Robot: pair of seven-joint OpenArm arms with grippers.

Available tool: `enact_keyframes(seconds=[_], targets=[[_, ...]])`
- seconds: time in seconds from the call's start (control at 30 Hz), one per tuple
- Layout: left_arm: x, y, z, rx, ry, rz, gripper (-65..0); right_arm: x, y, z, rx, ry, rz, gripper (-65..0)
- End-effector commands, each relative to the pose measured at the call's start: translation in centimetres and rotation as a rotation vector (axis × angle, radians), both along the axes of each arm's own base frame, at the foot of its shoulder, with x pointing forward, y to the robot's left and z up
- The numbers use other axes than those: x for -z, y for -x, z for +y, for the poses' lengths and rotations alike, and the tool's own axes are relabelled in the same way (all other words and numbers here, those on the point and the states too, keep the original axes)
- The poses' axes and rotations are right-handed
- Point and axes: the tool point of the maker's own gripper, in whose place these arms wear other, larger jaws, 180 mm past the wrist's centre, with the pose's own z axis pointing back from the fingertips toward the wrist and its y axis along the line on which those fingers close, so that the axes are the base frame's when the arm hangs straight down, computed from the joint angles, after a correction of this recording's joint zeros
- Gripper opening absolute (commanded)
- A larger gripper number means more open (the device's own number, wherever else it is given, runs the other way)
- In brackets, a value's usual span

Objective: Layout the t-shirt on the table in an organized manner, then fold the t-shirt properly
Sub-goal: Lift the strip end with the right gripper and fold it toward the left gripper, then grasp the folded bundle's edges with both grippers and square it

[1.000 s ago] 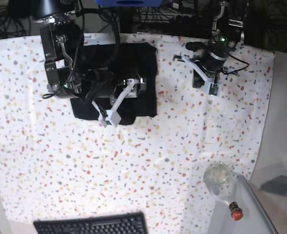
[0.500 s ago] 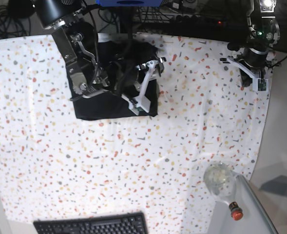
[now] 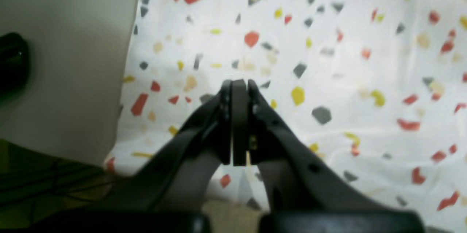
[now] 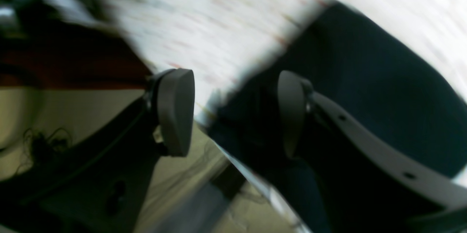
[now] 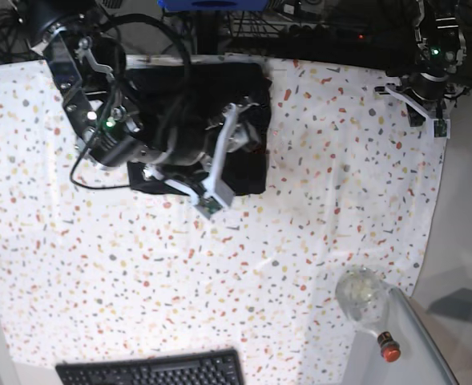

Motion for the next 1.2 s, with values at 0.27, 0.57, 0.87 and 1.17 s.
enact_keyframes(seconds=[0.27,0.57,0.87,1.17], targets=[[0.4,-0.6,-3.6,0.125,0.096,-0.013,-65.0,1.6,-5.0,-2.9,0.205,-0.048,-0.028,-65.0],[0.4,-1.6,-8.6,0.224,0.161,-0.03,-65.0,8.9,-8.0,-6.0,0.328,0.038,0.065,-65.0],[-3.8,-5.0,-18.6,0.361,0.38,-0.193,-65.0,3.0,-7.5,-4.0,0.273,-0.05,-0.064,-65.0],[-5.1,-10.9,-30.8,0.499,0.612,-0.246,-65.0,2.5,-8.7,-11.4,0.449,0.035,-0.094,-65.0]])
